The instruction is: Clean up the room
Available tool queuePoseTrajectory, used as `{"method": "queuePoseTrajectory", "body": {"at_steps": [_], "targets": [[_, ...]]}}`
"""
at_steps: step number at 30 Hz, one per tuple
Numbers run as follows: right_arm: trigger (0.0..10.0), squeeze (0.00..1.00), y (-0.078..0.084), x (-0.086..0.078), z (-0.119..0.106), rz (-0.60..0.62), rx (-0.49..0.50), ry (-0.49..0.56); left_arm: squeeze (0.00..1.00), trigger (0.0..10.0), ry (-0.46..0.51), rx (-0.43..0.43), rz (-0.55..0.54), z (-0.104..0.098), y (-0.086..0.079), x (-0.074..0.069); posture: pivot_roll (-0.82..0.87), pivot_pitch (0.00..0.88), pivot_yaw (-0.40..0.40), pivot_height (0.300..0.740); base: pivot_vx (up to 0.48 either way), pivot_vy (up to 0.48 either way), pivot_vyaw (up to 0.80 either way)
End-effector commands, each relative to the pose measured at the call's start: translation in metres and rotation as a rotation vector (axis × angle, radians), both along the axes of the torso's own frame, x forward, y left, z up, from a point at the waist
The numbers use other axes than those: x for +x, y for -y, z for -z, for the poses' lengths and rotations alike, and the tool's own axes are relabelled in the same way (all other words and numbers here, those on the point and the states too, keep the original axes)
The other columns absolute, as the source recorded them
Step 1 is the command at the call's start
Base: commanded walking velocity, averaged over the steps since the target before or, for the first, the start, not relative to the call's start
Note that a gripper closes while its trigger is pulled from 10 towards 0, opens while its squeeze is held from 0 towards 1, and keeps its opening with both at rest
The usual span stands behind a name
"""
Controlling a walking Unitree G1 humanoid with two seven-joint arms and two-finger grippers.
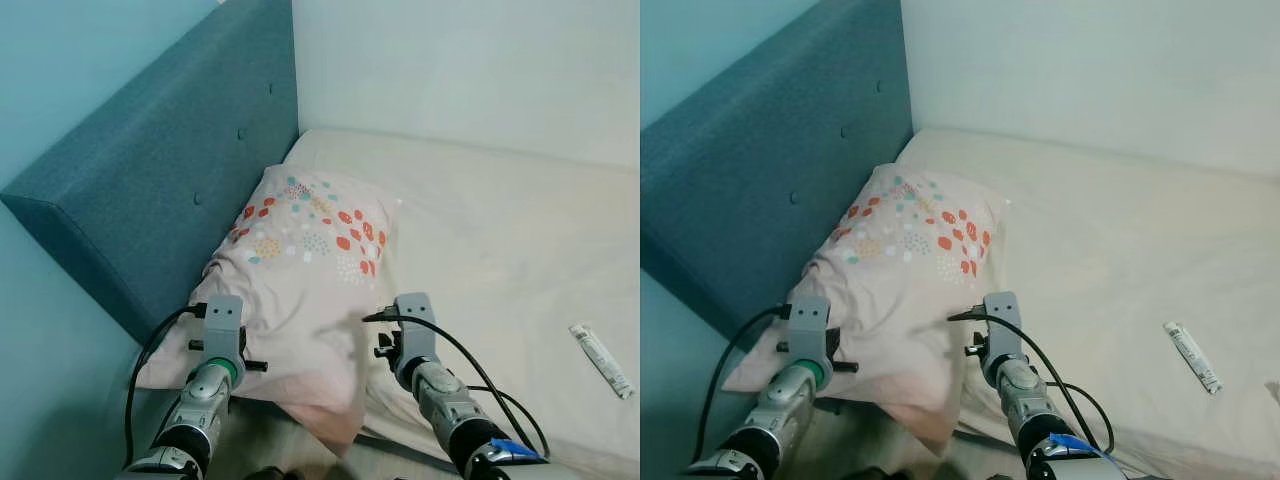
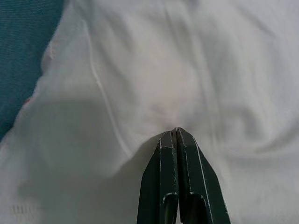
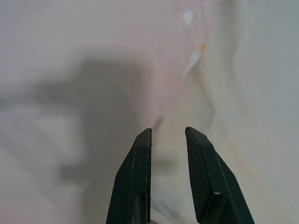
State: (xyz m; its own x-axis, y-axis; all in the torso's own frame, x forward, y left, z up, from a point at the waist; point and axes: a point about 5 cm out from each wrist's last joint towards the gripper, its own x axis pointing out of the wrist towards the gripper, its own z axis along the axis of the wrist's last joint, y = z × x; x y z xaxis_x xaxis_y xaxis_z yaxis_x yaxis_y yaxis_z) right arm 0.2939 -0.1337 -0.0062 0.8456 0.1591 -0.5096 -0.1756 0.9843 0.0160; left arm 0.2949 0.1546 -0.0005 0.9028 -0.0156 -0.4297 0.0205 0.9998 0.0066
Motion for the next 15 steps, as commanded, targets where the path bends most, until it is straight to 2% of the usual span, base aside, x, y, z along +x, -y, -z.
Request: {"method": "queuePoseTrajectory", "body": {"at_steps": [1, 9, 10, 11, 13, 15], "targets": [[10.0, 0.00, 0.001, -0.005, 0.005, 0.000, -0.019, -0.014, 0.00, 10.0, -0.023, -0.006, -0.016, 0.003, -0.005, -0.002, 0.11, 0.000, 0.098, 0.740, 0.000, 0.000, 0.00], [10.0, 0.00, 0.007, -0.005, 0.003, 0.039, 0.002, 0.012, 0.00, 10.0, -0.010, -0.050, 0.014, 0.005, 0.003, -0.005, 0.09, 0.000, 0.099, 0.740, 0.000, 0.000, 0.00], [10.0, 0.00, 0.013, 0.000, -0.002, 0.110, 0.083, 0.039, 0.00, 10.0, -0.010, -0.049, 0.041, 0.005, 0.008, -0.006, 0.11, 0.000, 0.076, 0.740, 0.000, 0.000, 0.00], [10.0, 0.00, 0.014, 0.001, -0.003, 0.124, 0.106, 0.040, 0.00, 10.0, -0.009, -0.052, 0.029, 0.006, 0.007, -0.007, 0.11, 0.000, 0.076, 0.740, 0.000, 0.000, 0.00], [10.0, 0.00, 0.009, 0.000, -0.002, 0.083, 0.087, 0.025, 0.00, 10.0, -0.027, -0.101, -0.036, 0.009, 0.002, -0.009, 0.10, 0.000, 0.082, 0.740, 0.000, 0.000, 0.00], [10.0, 0.00, 0.006, 0.001, -0.002, 0.054, 0.067, 0.026, 0.00, 10.0, -0.031, -0.112, -0.051, 0.009, 0.000, -0.009, 0.10, 0.000, 0.085, 0.740, 0.000, 0.000, 0.00]]}}
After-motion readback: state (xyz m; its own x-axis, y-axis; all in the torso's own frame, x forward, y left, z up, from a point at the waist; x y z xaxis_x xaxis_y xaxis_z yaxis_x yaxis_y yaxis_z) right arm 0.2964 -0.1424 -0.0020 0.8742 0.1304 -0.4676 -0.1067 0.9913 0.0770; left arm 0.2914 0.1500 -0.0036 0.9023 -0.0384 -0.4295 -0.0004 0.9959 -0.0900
